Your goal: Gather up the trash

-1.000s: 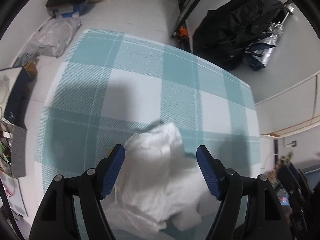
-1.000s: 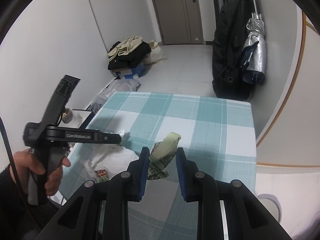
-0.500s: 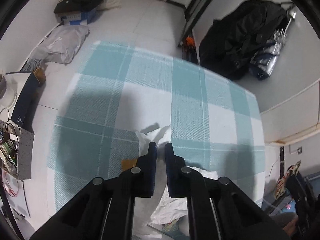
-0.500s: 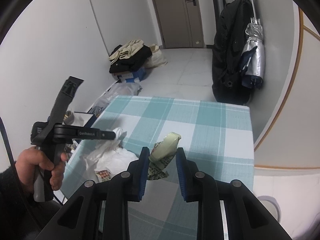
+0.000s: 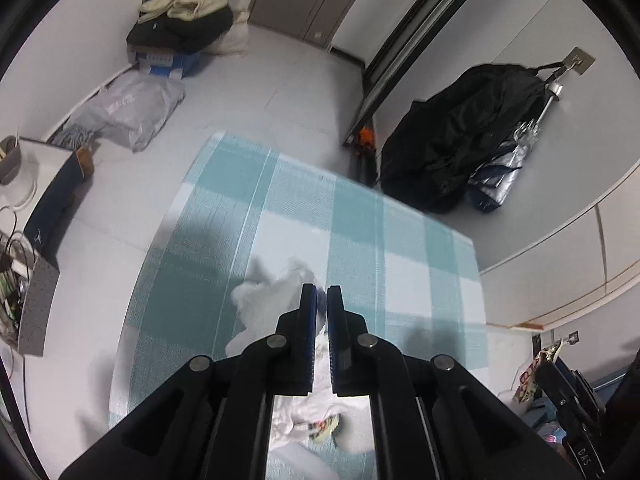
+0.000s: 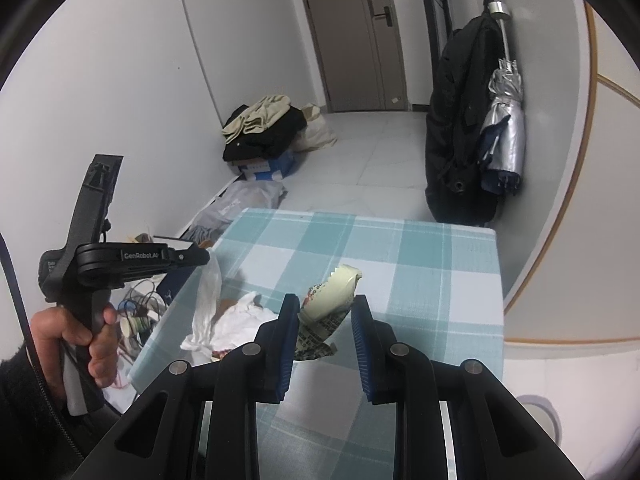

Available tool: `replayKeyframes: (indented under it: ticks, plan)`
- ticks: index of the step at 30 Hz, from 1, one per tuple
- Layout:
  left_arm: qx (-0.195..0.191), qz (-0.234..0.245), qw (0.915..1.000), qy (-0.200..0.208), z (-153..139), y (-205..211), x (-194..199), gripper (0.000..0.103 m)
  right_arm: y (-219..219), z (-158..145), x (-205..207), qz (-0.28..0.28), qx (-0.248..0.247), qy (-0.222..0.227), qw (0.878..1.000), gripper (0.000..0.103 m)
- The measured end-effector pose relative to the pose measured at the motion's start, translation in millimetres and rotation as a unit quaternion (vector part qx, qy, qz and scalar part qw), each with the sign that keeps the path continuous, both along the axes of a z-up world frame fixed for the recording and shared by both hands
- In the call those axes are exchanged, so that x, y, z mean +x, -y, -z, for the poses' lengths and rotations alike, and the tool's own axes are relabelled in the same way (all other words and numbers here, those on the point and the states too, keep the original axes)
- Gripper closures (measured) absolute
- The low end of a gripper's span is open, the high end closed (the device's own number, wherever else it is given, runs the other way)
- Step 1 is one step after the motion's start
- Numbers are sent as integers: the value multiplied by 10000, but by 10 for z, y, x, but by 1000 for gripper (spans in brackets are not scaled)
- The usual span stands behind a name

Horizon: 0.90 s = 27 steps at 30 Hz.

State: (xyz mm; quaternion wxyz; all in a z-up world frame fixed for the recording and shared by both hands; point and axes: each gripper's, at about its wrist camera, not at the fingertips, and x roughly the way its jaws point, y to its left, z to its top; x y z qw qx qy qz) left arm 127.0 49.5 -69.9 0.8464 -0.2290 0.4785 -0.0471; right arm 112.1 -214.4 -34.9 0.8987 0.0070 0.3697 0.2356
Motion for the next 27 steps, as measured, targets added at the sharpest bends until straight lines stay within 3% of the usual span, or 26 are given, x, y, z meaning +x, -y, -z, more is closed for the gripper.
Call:
replayKeyframes:
  ticks: [3,5,7,12,14,17,21,22,23,27]
  plan:
    - [224,-6,9992,-341,136,21,39,87,0,12,-20,-9,-20,9,10000,78]
    - [131,-20,9987,-490,208,22,62,57,-6,11,-41,-30,-52,37,10000,78]
    - [141,-60,9987,-478,243,33,76,56,-7,12,-51,-41,-73,55,9999,78]
    - [598,39,9948,-829,408,112,218,51,23,42,-1,-5,-40,4,10000,78]
    - [705,62,9919,-1052,512,108,269,43,40,62,22,9,-31,-21,10000,78]
    - [779,35,9894,-1223,613,78,291,43,53,91,37,5,-55,-48,10000,78]
    - [933,75,9909,-971,543,14,262,45,79,114,66,7,-45,-70,10000,78]
    - [912,68,9911,-963,552,0,269,58,85,115,73,15,-39,-74,10000,78]
    - [803,58,9916,-1015,583,-32,273,79,89,114,78,20,-28,-80,10000,78]
    - [758,-8,9912,-1088,623,-94,276,99,99,102,61,19,-16,-56,10000,78]
